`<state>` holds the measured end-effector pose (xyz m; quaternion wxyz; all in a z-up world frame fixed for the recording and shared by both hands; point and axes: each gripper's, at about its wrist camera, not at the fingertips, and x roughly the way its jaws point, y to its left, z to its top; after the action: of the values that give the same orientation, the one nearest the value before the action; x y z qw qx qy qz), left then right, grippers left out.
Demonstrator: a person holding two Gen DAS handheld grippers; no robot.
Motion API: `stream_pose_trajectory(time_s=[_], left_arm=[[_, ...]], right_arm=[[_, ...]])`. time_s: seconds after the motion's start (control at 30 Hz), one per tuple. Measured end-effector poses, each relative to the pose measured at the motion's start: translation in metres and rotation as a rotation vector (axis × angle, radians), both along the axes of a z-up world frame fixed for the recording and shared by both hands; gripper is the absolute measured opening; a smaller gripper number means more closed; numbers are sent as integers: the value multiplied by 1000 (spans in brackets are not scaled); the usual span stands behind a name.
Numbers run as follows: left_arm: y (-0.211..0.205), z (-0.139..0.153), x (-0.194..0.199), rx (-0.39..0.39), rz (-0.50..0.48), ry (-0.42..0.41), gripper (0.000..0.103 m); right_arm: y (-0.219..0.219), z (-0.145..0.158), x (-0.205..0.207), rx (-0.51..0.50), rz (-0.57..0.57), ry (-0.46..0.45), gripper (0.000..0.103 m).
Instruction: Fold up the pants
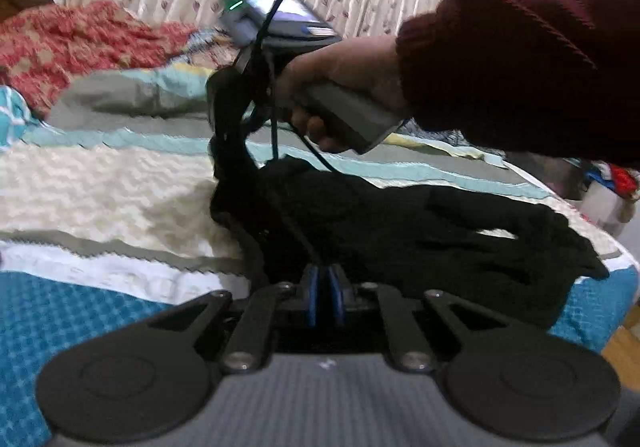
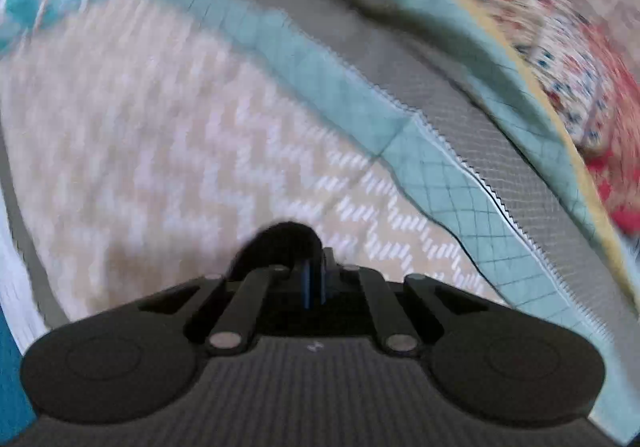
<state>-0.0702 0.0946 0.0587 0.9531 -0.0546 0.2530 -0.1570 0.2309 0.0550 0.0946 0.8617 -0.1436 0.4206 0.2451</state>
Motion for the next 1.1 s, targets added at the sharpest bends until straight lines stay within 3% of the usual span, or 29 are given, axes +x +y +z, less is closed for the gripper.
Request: stream_pose_trajectory(time_s=[0.07, 0.13, 0.3, 0.37, 0.43, 0.47, 0.57, 0.7, 0.83, 0.97, 1.1], left_arm=[[12, 1, 0, -4, 45, -3, 8], [30, 1, 2, -32, 106, 18, 8], [74, -20, 17, -142, 248, 167, 8], [89, -35, 23, -167, 313, 270, 6], [106, -45, 21, -212, 341, 321, 3], [111, -46, 18, -241, 342, 319, 3], [114, -43, 11, -224, 348, 305, 4], [118, -34, -5, -267, 354, 276, 6], [115, -19, -21, -270, 374, 224, 6], [108, 0, -28, -242, 396, 201, 6], [101, 10, -29, -226, 408, 193, 6]], right_arm=[[-12, 17, 6, 175, -75, -12, 7], [-11, 19, 16, 237, -131, 1, 7], [17, -30, 36, 132, -201, 128, 15], [22, -41, 32, 109, -225, 161, 36], [28, -36, 22, 86, -189, 128, 39], [29, -31, 18, 71, -156, 111, 47], [19, -4, -3, 47, -70, 21, 61], [-29, 33, -36, 143, -38, -21, 61], [-94, 55, -67, 293, -89, -46, 61], [-175, 69, -102, 411, -228, -115, 61], [-265, 68, -137, 475, -435, -183, 61]])
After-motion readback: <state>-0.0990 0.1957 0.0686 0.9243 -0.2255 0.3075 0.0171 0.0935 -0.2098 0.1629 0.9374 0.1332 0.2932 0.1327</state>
